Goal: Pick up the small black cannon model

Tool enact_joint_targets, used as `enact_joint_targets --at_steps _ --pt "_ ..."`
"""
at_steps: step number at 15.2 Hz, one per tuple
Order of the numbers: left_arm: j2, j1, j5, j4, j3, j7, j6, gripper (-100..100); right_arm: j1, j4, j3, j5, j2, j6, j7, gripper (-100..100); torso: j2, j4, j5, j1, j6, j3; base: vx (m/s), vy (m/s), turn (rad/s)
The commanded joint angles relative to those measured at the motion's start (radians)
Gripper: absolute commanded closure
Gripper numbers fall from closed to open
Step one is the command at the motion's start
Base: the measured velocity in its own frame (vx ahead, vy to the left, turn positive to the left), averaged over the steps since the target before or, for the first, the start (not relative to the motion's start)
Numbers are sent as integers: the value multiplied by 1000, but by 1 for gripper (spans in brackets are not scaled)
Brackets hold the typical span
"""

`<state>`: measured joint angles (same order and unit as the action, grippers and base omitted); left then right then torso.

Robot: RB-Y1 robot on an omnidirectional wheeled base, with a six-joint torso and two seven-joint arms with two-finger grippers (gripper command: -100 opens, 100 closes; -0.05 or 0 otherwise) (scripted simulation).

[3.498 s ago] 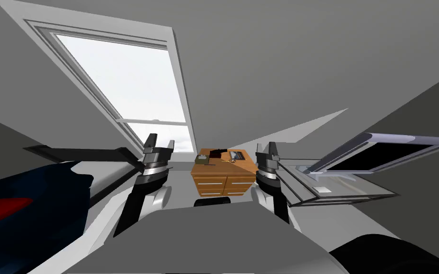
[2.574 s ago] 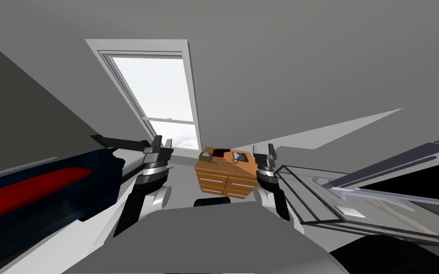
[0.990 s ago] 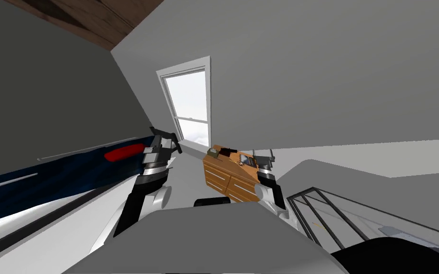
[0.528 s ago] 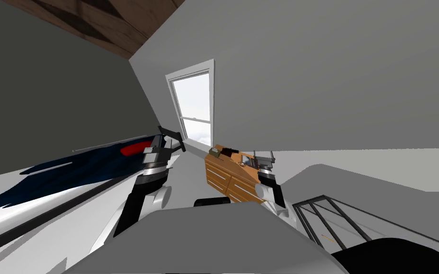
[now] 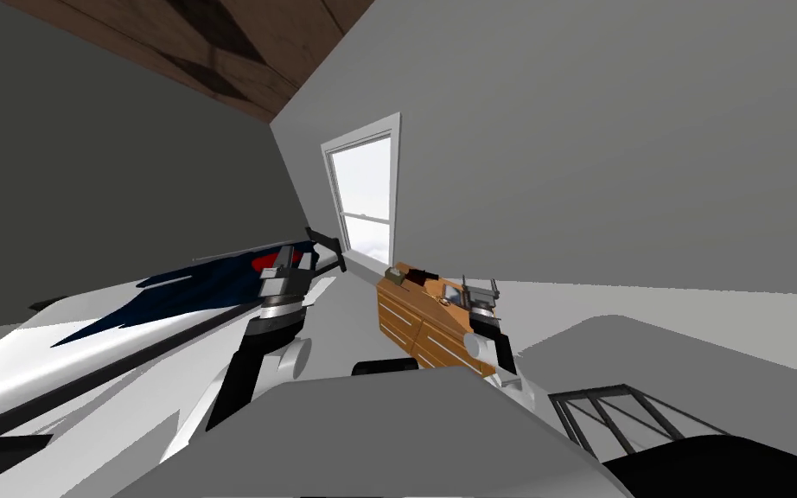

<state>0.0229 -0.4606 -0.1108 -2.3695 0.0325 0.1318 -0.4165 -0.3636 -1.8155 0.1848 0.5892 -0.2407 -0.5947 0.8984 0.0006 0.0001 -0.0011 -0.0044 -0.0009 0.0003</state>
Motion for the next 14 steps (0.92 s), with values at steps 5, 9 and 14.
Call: enact_joint_targets --at_steps 5,9,14 --pt "0 0 0 0 0 0 0 0 29 69 22 68 -5 13 129 -100 0 0 0 0 0 0 -44 -44 195" --pt "0 0 0 0 0 0 0 0 47 114 34 108 -8 18 207 -100 0 0 0 0 0 0 -39 -35 182" --pt "0 0 0 0 0 0 0 0 65 158 46 148 -11 23 303 -100 0 0 0 0 0 0 -37 -33 157"
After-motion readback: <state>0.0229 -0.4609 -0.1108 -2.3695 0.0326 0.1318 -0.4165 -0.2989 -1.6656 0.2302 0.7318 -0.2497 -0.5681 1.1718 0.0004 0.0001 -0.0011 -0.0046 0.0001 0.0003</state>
